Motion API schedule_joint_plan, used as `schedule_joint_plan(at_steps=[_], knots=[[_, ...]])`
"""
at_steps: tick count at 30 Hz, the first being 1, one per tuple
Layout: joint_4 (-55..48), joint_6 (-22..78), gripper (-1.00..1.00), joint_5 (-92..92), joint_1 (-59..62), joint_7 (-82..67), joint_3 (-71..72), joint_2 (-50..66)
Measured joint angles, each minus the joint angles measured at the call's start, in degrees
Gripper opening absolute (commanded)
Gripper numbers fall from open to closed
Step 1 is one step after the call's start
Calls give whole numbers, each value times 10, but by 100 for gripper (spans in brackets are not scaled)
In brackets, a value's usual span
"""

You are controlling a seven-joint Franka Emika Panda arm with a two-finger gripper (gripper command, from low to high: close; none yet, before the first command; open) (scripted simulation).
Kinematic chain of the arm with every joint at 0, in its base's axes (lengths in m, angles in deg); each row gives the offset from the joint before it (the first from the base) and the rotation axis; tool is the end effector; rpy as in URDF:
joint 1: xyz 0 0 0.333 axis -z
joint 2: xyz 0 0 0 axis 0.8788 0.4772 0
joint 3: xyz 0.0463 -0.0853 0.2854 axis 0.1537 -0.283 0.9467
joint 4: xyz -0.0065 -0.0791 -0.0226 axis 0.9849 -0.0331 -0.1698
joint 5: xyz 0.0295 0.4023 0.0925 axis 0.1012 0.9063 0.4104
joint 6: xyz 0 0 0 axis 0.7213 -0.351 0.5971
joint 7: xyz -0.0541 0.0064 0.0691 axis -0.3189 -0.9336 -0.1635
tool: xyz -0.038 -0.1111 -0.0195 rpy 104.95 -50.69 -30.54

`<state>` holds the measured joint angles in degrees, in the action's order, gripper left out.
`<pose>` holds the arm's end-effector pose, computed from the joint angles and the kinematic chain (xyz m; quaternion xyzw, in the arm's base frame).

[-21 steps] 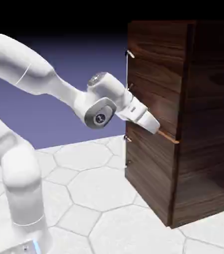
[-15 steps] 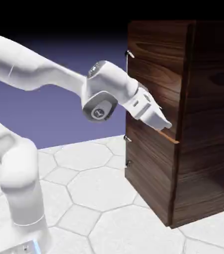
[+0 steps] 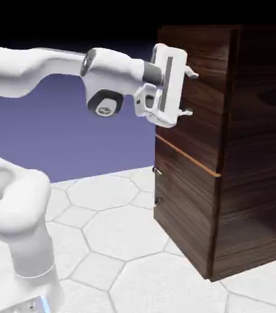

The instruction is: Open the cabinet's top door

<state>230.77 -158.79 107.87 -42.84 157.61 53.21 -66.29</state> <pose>0.3859 -0.0200 0.6112 -0.3433 0.7150 -0.3208 0.5177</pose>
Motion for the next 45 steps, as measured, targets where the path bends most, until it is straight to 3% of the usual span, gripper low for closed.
schedule_joint_plan(at_steps=[30, 37, 38, 45], knots=[[-127, -70, 0, 746, 168, 635, 400, -169], [-177, -16, 0, 777, 276, 642, 437, -172], [-179, -14, -100, 778, 281, 642, 438, -173], [-85, 61, -100, 772, 177, 614, 365, -205]])
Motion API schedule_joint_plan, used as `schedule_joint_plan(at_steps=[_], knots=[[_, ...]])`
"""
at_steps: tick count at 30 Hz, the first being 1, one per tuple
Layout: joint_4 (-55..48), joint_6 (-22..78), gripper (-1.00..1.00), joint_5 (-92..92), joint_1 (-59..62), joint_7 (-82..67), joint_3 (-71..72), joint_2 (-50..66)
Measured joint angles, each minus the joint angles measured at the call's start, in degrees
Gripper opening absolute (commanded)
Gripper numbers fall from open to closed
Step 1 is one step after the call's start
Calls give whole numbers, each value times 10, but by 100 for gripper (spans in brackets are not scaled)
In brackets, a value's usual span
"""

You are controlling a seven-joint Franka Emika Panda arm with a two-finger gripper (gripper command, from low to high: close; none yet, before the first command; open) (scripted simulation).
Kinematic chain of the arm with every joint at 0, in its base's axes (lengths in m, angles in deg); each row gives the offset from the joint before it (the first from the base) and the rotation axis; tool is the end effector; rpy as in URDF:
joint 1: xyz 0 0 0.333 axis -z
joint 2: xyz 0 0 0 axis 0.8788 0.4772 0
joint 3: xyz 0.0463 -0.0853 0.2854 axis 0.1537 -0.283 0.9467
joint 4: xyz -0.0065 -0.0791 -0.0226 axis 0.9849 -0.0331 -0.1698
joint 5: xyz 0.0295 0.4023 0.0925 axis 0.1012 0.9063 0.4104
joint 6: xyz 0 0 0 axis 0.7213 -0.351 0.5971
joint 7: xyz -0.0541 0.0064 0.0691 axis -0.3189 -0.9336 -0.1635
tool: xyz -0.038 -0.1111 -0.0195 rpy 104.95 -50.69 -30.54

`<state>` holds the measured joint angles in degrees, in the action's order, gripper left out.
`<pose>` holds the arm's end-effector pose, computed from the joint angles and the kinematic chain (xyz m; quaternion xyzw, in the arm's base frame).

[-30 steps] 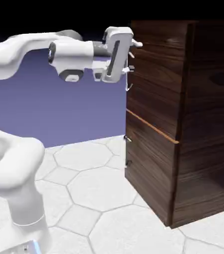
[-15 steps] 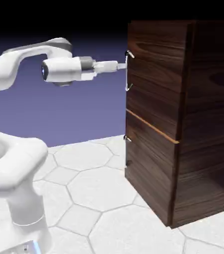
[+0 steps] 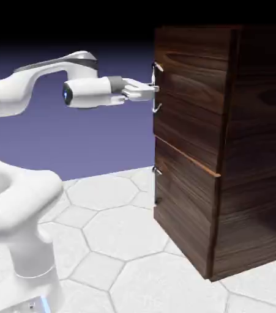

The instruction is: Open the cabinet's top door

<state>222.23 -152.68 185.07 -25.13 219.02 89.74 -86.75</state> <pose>0.3627 0.1714 0.5592 0.2458 0.6629 0.2950 0.6428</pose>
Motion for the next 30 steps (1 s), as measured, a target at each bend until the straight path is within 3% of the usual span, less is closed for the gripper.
schedule_joint_plan(at_steps=[17, 30], knots=[[257, 164, -100, -249, -338, 8, -307, -138], [345, 330, -100, -561, -380, 103, -563, -295]])
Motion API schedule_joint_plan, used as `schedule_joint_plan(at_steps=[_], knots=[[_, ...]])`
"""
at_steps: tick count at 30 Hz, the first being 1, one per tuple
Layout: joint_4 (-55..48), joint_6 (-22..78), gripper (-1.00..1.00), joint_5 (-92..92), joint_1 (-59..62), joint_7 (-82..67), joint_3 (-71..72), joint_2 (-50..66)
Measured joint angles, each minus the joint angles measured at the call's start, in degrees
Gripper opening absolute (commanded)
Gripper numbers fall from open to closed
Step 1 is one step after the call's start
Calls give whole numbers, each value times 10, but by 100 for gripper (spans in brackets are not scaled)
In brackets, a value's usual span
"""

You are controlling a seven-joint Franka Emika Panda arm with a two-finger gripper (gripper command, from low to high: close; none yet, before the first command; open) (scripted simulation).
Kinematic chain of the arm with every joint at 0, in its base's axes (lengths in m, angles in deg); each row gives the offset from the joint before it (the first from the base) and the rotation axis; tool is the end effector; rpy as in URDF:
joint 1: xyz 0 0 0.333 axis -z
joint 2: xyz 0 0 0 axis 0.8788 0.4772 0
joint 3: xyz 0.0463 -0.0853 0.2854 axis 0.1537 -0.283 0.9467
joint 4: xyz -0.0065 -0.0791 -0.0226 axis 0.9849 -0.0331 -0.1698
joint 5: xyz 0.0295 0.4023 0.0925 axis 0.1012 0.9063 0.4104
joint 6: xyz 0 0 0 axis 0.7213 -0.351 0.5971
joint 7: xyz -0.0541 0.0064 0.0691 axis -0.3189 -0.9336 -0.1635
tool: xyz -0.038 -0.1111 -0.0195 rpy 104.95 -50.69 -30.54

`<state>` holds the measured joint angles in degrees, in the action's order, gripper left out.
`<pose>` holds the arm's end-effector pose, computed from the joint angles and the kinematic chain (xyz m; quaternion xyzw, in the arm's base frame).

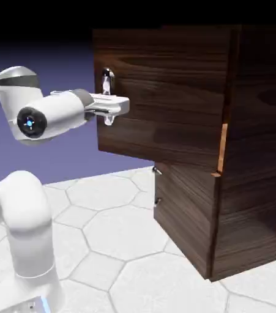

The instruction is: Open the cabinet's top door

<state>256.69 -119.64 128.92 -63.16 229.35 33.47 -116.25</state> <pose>0.2132 0.0245 0.5708 0.0205 0.7070 0.4844 0.5149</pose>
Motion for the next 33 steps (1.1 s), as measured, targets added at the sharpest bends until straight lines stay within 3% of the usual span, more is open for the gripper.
schedule_joint_plan(at_steps=[6, 27, 33], knots=[[8, 133, -100, -23, 104, 27, -52, -35], [8, 506, -100, 235, 540, 21, 79, -35], [-18, 620, -100, 160, 589, -68, -11, 25]])
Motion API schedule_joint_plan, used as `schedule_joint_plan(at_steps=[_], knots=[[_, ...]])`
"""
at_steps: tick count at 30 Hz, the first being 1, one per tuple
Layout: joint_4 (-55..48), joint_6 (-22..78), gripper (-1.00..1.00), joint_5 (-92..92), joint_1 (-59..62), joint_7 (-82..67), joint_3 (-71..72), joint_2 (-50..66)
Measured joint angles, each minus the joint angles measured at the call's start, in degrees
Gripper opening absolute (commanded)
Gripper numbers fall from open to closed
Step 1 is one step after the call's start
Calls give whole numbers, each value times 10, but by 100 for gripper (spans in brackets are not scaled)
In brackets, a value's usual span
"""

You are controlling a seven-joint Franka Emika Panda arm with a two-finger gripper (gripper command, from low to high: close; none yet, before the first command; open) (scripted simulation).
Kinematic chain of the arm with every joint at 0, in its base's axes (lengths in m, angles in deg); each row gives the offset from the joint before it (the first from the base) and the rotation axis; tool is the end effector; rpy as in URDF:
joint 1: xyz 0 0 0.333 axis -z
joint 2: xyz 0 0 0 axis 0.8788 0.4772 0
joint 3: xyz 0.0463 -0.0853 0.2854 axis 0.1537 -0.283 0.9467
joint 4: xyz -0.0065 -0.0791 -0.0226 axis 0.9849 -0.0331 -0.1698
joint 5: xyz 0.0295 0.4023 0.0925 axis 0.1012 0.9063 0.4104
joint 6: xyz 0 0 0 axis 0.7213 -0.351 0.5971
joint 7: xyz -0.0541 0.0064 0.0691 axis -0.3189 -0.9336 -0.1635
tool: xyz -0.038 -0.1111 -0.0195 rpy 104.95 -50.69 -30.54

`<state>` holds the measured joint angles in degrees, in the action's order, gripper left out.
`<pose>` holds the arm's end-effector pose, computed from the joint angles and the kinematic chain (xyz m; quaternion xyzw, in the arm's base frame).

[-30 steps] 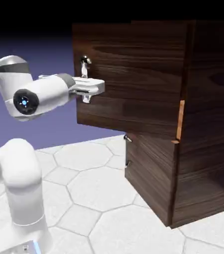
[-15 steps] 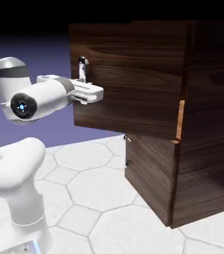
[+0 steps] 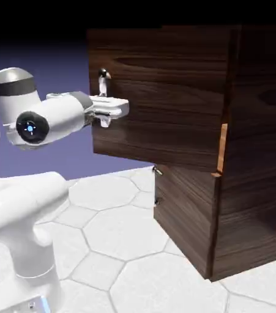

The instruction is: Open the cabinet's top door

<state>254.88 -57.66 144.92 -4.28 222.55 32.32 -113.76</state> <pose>0.1857 -0.0336 0.5696 -0.0088 0.7071 0.5064 0.4935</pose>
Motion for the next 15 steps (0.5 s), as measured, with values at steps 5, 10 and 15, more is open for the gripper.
schedule_joint_plan(at_steps=[5, 10, 15], knots=[[-35, 57, -100, -91, -13, -71, -79, 104], [-81, 106, -100, -174, -42, -135, -145, 208], [-140, 153, -100, -249, -85, -195, -205, 312]])
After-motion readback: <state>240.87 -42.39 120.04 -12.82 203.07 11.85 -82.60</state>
